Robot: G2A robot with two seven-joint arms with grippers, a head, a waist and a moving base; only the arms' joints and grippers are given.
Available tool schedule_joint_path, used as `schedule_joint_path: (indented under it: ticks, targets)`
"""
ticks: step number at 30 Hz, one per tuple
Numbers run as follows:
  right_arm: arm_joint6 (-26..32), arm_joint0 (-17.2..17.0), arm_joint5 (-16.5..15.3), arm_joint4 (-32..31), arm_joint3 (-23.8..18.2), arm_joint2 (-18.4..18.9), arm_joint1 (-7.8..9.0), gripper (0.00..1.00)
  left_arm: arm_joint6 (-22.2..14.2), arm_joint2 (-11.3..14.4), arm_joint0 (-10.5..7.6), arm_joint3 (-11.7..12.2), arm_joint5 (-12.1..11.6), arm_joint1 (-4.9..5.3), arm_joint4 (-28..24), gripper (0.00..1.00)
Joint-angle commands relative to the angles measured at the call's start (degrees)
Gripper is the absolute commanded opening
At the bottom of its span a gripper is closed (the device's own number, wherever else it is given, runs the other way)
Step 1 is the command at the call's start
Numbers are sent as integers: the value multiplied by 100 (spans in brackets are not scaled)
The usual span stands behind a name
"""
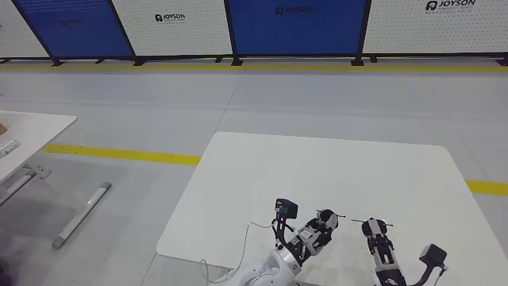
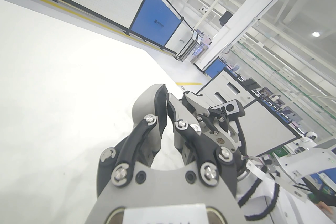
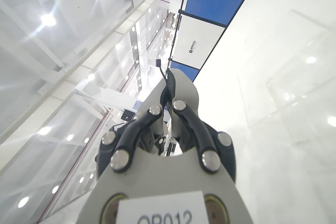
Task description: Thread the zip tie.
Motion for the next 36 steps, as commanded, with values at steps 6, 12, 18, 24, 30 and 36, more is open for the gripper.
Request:
schedule_joint_path:
  ticks: [6,12,18,24,30,36]
  targets:
    - [-469,-256,0,-438,-197,-7,-36,0,0,0,0,0,0,0,0,0]
    - [-469,-256,0,-438,-197,-7,-36,0,0,0,0,0,0,0,0,0]
    - [-469,-256,0,-438,-197,-7,-36,0,0,0,0,0,0,0,0,0]
    - [-23,-328,306,-680,-422,368,4,0,0,0,0,0,0,0,0,0]
    - [717,-874,515,-836,-1183,1242,133,0,0,0,0,0,0,0,0,0]
    - [2204,-1116,1035,-792,-1572,2046,258,0,0,0,0,0,0,0,0,0]
